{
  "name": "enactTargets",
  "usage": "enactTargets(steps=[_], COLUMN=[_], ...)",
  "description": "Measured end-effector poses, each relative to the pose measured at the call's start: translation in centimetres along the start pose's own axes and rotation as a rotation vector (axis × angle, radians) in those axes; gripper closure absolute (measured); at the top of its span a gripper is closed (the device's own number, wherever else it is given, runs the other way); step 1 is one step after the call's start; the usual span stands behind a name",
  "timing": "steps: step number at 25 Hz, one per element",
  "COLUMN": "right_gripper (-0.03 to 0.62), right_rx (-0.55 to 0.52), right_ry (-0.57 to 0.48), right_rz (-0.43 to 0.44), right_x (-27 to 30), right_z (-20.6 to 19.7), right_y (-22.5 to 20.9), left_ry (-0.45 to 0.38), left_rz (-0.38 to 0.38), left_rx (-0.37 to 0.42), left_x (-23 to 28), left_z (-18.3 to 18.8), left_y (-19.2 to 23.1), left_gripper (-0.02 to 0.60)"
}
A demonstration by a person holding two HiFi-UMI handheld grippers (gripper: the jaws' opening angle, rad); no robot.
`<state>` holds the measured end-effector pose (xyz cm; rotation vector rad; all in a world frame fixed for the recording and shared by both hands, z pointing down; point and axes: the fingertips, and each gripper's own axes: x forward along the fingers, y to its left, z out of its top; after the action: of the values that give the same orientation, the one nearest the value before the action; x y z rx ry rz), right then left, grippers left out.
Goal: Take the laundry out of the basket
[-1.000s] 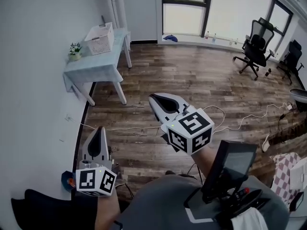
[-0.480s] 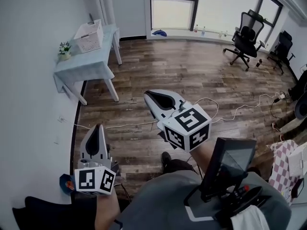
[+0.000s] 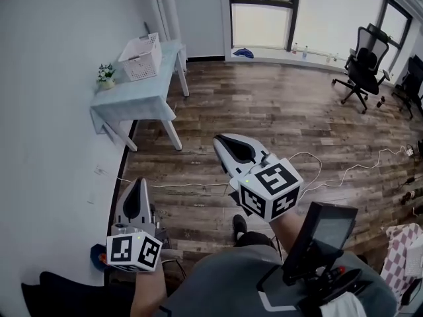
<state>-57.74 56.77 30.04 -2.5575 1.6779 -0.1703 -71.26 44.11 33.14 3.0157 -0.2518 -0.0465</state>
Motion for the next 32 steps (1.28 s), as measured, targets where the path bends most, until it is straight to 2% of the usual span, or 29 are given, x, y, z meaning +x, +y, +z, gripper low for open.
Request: enactTargets(steps=[9,16,19,24,32], right_gripper=[0.577,0.577,0.577,0.576,0.577], right_rx=[0.006,0.012,0.044,0.066,0.013], right_ry=[-0.003,0.021,0.019,0.038,0.063], right_rz=[0.058,0.096,0.115,0.136,0.145], right_x=[4.8,7.7,9.3,12.6,21.1], right_z=[2.2,1.4,1.2,0.6,1.4], right_y=[-9.5,-15.3,-16.7,-18.2,-19.2], left_ry=[0.024,0.068,0.099,0.112,0.084], left_rz=[0.01,0.036,0.043,0.057,0.055], left_rx=[0.011,0.033,0.061,0.064,0.033], left_x=[11.8,18.2,20.0,22.9,29.0], left_z=[0.4,-0.8,-0.9,-0.9,-0.6], left_y=[-1.5,-2.1,-2.0,-0.3,6.0], left_gripper=[0.572,0.572,0.572,0.572,0.572])
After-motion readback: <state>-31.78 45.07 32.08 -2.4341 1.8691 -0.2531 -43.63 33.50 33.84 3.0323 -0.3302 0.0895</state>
